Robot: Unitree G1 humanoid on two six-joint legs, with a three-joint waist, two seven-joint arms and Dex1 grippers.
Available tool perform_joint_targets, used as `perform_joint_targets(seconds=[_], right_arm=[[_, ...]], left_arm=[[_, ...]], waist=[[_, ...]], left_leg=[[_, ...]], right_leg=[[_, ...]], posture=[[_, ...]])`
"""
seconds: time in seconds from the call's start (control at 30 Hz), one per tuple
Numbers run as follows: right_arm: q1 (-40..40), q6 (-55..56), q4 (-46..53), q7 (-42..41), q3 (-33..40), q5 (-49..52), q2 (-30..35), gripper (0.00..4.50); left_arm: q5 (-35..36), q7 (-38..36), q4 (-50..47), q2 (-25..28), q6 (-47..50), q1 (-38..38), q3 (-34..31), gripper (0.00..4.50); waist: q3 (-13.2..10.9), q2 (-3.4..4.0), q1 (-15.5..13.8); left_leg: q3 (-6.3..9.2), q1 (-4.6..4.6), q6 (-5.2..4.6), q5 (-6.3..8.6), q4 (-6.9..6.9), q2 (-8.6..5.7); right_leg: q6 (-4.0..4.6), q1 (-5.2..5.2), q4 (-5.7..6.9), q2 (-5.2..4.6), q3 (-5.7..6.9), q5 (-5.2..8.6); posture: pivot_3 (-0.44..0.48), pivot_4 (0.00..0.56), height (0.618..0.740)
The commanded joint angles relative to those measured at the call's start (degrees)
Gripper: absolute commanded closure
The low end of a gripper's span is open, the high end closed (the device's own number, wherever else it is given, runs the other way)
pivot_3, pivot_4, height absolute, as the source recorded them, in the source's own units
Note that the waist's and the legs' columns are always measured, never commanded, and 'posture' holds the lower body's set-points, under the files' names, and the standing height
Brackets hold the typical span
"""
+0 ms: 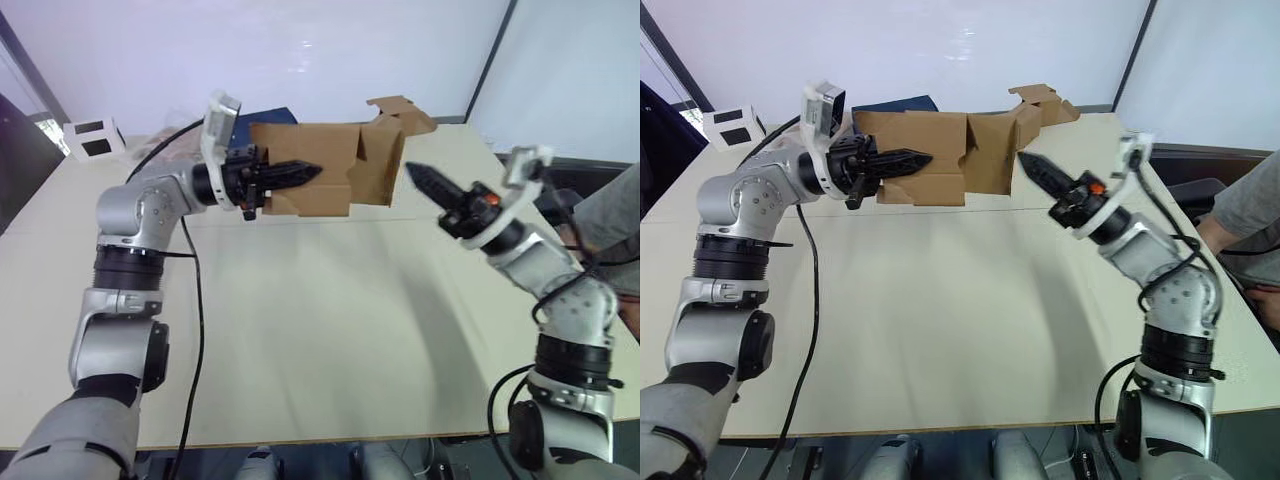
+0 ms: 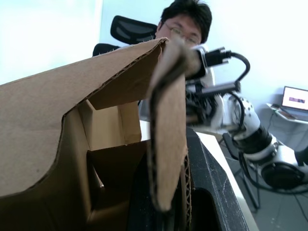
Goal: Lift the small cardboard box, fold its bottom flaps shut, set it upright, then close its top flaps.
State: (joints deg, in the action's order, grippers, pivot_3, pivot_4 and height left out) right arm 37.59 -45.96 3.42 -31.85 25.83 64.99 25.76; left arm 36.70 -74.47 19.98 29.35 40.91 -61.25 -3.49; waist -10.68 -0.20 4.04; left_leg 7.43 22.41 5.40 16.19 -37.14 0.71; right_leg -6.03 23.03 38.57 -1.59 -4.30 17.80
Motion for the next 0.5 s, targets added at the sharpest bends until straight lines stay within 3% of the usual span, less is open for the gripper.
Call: perform_joint_targets(seconds=[0.03,0.3,0.5], right_arm=[[4.82,4.20,-3.59,0.96,1.41,-2.57,2.55,4.45],[6.08,16.57,-15.01,-4.67,-13.78,-24.53,1.80,4.45],[5.50,7.76,-9.08,-11.36,-12.24,-14.09,-0.92,4.45]], left_arm=[[1.02,-0.56,-2.17,0.79,0.31,-0.98,-0.98,4.50],[1.75,-0.07,-4.16,0.39,1.54,-0.71,-1.20,4.50],[1.47,0.96,-4.62,0.82,1.43,-0.09,-1.74,4.50]], waist=[[0.00,0.02,0.08],[0.00,0.02,0.29],[0.00,0.02,0.02]], left_leg=[[-0.02,-0.01,0.00,0.00,0.01,0.00],[-0.05,-0.01,0.14,-0.08,0.02,0.02],[-0.06,0.03,0.27,-0.15,0.02,0.02]], right_leg=[[0.00,0.01,0.02,0.00,-0.02,0.00],[0.01,0.08,0.06,0.05,-0.05,0.00],[0.00,0.10,0.03,0.02,-0.05,0.00]], posture=[[0.000,0.150,0.740],[0.000,0.150,0.740],[0.000,0.150,0.740]])
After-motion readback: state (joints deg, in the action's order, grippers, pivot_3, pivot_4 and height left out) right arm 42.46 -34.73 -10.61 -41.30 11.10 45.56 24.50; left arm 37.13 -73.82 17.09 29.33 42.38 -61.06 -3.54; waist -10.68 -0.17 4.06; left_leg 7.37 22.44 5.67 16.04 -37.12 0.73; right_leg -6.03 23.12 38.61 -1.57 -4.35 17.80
